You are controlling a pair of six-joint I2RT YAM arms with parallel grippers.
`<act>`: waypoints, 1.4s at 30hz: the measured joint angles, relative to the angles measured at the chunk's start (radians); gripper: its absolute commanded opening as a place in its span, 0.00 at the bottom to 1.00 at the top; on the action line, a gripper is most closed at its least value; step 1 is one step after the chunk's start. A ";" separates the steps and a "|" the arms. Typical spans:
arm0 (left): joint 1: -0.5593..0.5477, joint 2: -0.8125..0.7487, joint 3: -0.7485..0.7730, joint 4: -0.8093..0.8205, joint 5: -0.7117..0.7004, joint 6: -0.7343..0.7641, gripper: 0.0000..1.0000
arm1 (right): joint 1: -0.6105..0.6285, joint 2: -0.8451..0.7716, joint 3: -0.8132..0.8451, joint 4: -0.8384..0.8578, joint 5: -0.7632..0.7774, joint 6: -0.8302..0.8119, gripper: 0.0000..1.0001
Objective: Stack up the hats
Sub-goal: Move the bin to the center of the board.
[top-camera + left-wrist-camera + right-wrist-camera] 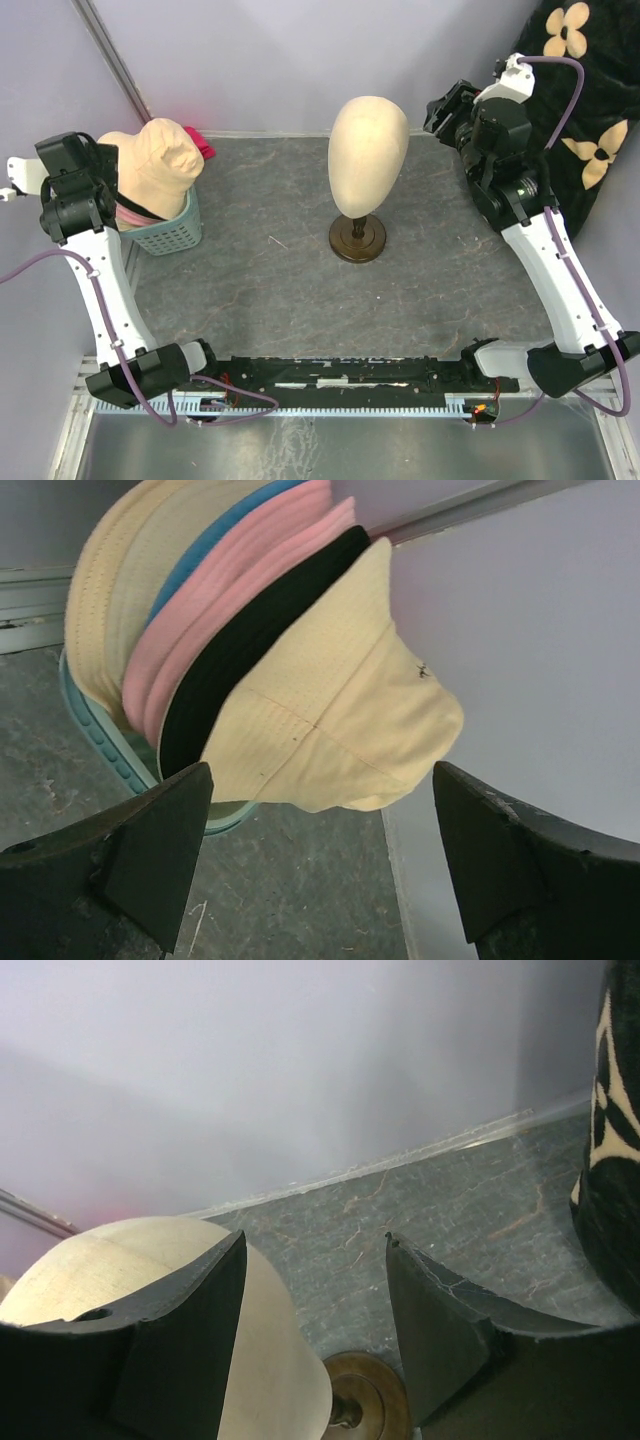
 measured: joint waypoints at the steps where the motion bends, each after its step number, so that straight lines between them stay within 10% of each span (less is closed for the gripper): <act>1: 0.007 -0.002 -0.012 0.000 0.001 0.000 0.98 | 0.000 0.004 0.007 -0.006 -0.004 -0.003 0.66; 42: 0.038 -0.047 -0.251 0.077 0.049 -0.070 0.99 | 0.000 0.048 0.154 -0.138 -0.077 -0.081 0.66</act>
